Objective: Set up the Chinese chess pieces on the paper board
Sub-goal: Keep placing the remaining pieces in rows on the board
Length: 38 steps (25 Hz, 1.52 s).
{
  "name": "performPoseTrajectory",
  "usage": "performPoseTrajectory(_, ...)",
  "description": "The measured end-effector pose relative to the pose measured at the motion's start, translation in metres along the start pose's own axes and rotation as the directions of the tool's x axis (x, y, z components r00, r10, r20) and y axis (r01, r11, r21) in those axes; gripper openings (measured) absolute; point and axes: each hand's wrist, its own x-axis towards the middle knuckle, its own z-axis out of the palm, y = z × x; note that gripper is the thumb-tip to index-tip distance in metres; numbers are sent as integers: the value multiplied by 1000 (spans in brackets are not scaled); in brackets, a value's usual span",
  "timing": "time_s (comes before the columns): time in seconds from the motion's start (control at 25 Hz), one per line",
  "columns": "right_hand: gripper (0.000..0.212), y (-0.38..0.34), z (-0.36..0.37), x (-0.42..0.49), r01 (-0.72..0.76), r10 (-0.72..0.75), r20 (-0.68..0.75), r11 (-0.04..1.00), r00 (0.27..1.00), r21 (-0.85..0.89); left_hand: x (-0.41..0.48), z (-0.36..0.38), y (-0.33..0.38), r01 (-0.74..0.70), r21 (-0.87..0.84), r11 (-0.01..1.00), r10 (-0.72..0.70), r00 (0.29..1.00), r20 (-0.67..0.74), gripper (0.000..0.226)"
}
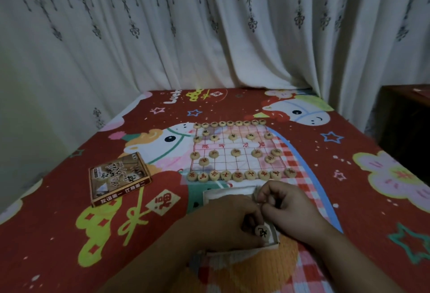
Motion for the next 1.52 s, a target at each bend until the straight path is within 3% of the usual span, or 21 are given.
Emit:
performPoseTrajectory(0.12, 19, -4, 0, -1, 14, -14, -9, 998, 1000, 63, 0, -4, -5, 6, -81, 997, -13, 995, -94, 23)
performPoseTrajectory(0.32, 25, -4, -4, -2, 64, -40, -114, 975, 993, 212, 3, -16, -16, 1, -268, 963, -77, 960, -271, 18)
performPoseTrajectory(0.4, 16, -6, -3, -3, 99, -60, -155, 960, 986, 262, 9, -18, -18, 14, -368, 930, -135, 942, -306, 20)
performPoseTrajectory(0.48, 22, -3, -2, -3, 129, -83, -171, 951, 982, 281, 15, -18, -20, 29, -461, 887, -194, 928, -316, 21)
performPoseTrajectory(0.6, 40, 4, -3, -2, 152, -126, -123, 962, 984, 228, 25, -18, -23, 32, -529, 848, -220, 929, -298, 21)
performPoseTrajectory(0.72, 49, 6, -1, 0, 200, -189, -142, 978, 972, 67, 30, -19, -21, 43, -543, 838, -225, 935, -273, 22)
performPoseTrajectory(1.0, 39, -1, 1, 8, 236, -312, -250, 927, 916, -293, 36, -26, -18, 40, -511, 859, -219, 930, -296, 24)
performPoseTrajectory(1.28, 35, -7, -6, 31, 278, -341, -145, 899, 929, -338, 50, -40, -33, 5, -526, 851, -187, 937, -293, 37)
performPoseTrajectory(1.4, 30, -13, -11, 49, 265, -317, -79, 886, 945, -381, 55, -49, -40, -2, -553, 833, -193, 936, -295, 32)
performPoseTrajectory(1.52, 22, -8, -20, 89, 154, -209, -150, 937, 966, -313, 66, -60, -59, 15, -555, 832, -271, 883, -384, 22)
